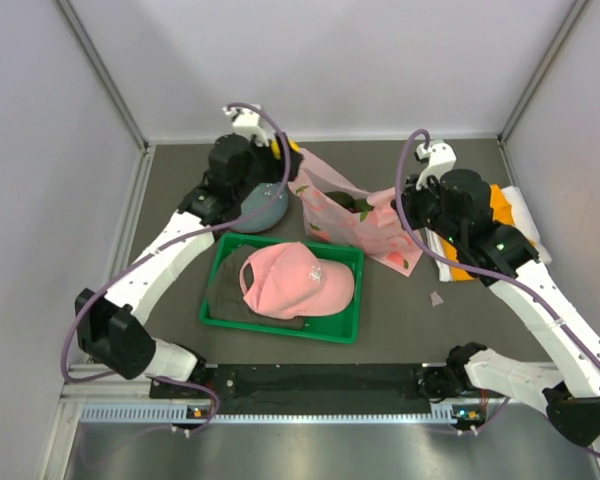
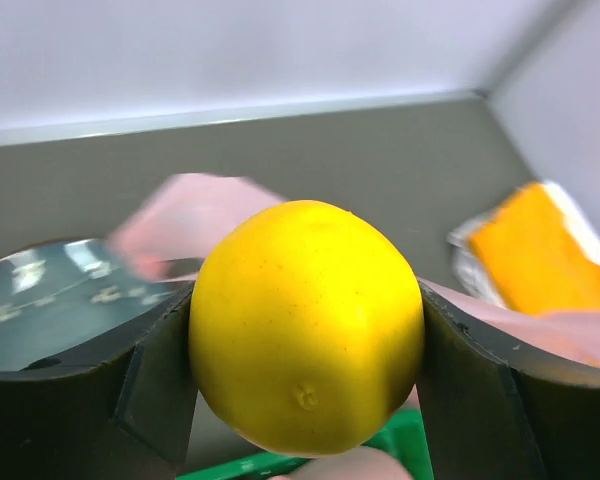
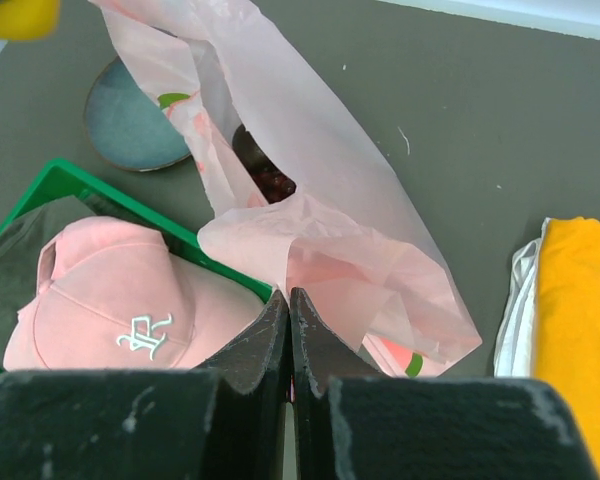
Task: Place the fruits into the plastic bag
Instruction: Place the fake fruit in the plastic bag.
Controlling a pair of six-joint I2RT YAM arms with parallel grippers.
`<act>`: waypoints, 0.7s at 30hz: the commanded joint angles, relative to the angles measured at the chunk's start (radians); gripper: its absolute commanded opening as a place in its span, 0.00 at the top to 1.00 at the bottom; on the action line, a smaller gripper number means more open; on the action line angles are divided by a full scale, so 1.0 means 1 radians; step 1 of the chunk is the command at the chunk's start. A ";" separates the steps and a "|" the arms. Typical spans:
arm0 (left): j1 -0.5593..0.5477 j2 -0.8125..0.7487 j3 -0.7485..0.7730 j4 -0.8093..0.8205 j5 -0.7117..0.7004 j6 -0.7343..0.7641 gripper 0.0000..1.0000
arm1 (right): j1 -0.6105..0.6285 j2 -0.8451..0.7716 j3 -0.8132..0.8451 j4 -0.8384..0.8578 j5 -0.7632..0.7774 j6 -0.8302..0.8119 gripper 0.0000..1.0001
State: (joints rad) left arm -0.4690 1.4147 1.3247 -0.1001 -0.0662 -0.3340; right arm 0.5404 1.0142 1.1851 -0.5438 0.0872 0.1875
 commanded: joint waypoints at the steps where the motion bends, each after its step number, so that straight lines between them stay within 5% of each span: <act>1: -0.078 0.061 0.025 0.147 0.137 -0.010 0.71 | 0.000 -0.025 0.008 0.033 -0.015 0.017 1.00; 11: -0.161 0.184 -0.034 0.318 0.249 -0.085 0.70 | -0.002 -0.042 0.007 0.016 0.002 0.018 1.00; 21: -0.180 0.273 -0.048 0.312 0.281 -0.100 0.70 | -0.002 -0.062 0.018 0.005 0.028 0.033 1.00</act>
State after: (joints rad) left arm -0.6399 1.6623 1.2861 0.1349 0.1844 -0.4206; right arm 0.5404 0.9894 1.1851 -0.5488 0.0937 0.2062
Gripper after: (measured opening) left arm 0.768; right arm 0.005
